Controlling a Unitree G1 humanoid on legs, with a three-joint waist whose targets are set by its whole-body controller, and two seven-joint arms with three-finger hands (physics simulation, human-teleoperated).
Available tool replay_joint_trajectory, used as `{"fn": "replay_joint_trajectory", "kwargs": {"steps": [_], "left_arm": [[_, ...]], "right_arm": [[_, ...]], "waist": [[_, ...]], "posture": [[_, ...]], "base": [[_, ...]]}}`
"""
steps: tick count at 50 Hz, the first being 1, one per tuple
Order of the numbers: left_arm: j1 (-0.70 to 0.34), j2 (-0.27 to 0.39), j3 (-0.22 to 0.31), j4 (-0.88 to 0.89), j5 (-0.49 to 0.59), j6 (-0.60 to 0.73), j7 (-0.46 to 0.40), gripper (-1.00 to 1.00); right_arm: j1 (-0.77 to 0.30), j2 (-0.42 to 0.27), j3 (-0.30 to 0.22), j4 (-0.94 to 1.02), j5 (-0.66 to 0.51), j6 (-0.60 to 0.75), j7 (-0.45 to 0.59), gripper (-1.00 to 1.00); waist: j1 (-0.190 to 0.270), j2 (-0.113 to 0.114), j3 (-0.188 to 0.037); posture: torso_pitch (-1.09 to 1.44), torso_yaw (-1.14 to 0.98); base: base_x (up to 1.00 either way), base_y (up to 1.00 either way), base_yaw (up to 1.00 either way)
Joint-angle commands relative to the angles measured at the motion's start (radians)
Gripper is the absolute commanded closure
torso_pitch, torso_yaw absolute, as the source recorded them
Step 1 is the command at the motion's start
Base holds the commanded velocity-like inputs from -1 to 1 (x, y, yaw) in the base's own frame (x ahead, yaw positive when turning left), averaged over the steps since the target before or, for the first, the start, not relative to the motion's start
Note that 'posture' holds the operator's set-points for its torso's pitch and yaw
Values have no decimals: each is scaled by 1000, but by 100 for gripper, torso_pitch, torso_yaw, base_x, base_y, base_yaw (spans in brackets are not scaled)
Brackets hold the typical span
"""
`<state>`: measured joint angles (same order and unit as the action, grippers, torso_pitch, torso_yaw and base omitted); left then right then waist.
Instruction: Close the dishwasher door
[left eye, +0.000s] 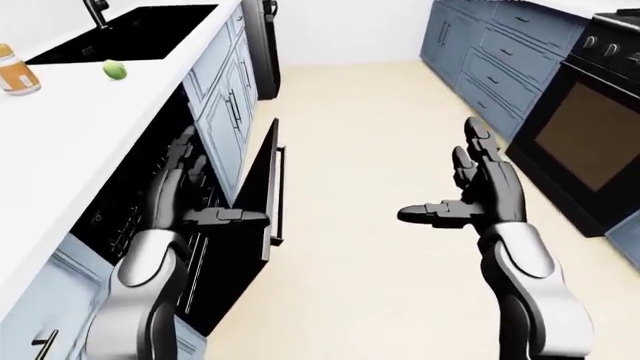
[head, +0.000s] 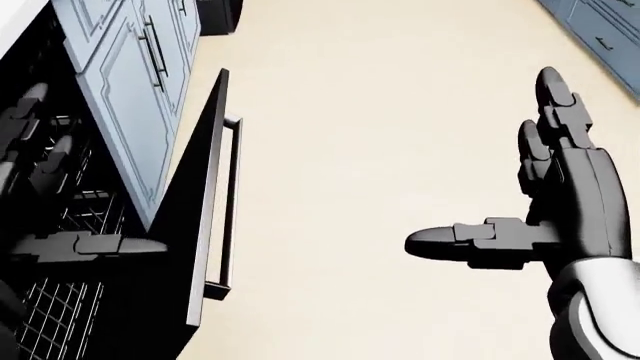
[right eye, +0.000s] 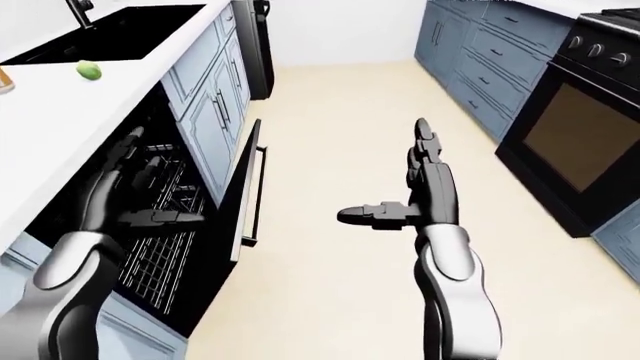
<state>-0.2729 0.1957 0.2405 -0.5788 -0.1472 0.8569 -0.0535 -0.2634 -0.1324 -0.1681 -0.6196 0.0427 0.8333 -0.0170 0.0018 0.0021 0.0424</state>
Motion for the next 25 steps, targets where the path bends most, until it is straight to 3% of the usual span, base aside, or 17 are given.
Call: {"fn": "replay_joint_trajectory", "kwargs": {"steps": [1,13,14,15,16,17,18,19,22,23,24,25], "left_arm": [[-27,14,19,-49,6,-43,7,-100],[-24,13,18,-53,7,-41,6,-100],[-22,13,18,-49,8,-45,5,-100],[-24,13,19,-52,8,-41,5,-100],[-24,13,19,-51,8,-42,5,-100],[-25,13,19,-50,8,-42,5,-100],[-25,13,18,-50,8,-43,5,-100],[-25,13,18,-49,9,-42,5,-100],[-26,13,19,-48,8,-42,5,-100],[-28,14,18,-49,8,-41,6,-100],[-27,13,17,-49,9,-41,6,-100],[-27,13,18,-51,8,-39,6,-100]], "right_arm": [[-28,-4,9,-41,-4,-44,4,-100],[-33,5,4,-36,-1,-21,3,-100],[-35,8,-6,-33,9,-25,0,-100],[-41,7,-8,-39,15,-14,-5,-100],[-40,6,-8,-41,18,-12,-9,-100],[-40,6,-7,-43,19,-9,-11,-100],[-37,4,-4,-39,19,-16,-11,-100],[-37,3,-4,-40,20,-16,-12,-100],[-40,1,-6,-37,26,-18,-15,-100],[-41,-1,-5,-37,26,-17,-16,-100],[-38,0,-5,-31,27,-25,-16,-100],[-37,1,-5,-33,29,-22,-17,-100]], "waist": [[3,1,-30],[-3,-5,-42],[-4,0,-55],[-3,-7,-40],[-1,-41,-32],[1,-64,-39],[1,-70,-41],[3,-60,-48],[-10,-4,-32],[-15,26,-31],[-17,81,-46],[-3,3,-25]], "posture": [[0,0],[0,0],[0,0],[0,0],[0,0],[0,0],[0,0],[0,0],[0,0],[0,0],[0,0],[0,0]], "base": [[0,0,0],[0,0,0],[0,20,0],[0,52,0],[0,70,0],[0,70,0],[0,37,0],[0,16,0],[0,0,0],[0,0,0],[0,29,0],[0,49,0]]}}
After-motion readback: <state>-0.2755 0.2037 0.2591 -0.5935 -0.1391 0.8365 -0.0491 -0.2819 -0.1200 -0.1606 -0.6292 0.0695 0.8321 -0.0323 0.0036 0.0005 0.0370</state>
